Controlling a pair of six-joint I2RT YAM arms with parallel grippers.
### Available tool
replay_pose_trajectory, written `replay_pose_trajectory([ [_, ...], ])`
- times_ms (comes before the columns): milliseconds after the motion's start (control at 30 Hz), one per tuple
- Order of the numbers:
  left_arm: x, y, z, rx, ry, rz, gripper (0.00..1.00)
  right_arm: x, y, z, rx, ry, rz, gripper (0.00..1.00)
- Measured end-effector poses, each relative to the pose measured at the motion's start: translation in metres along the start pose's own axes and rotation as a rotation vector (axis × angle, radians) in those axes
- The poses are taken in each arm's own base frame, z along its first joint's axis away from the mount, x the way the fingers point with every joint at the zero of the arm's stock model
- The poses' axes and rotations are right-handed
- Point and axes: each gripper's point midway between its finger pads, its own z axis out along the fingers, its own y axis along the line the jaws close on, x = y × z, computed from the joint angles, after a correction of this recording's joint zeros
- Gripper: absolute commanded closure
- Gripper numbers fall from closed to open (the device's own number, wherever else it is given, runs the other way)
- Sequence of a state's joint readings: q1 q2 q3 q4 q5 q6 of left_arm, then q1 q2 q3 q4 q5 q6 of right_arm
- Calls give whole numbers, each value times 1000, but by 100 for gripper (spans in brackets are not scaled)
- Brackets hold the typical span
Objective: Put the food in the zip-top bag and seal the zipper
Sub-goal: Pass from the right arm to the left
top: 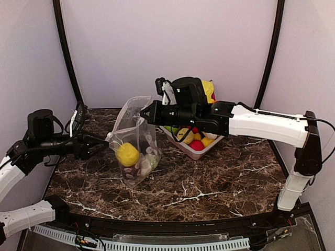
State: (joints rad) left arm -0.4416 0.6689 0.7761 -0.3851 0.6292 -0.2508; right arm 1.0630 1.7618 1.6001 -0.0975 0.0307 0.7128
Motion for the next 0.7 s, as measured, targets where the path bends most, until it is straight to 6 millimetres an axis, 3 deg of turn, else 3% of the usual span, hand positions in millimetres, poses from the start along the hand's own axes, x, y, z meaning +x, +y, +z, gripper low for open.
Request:
replay_pose_trajectory([
  [367,-9,1,10,30,-13,-2,94,-1,1,1,-2,-2,0,100],
  [500,-9,0,9,34,-20,1,99,-1,1,1,-2,-3,-2,97],
  [600,-9,1,10,31,-19,1,99,-2,-1,1,3,-4,-13,85],
  [700,-9,1,10,30,-18,0,99,0,-7,-2,20,-7,-55,65],
])
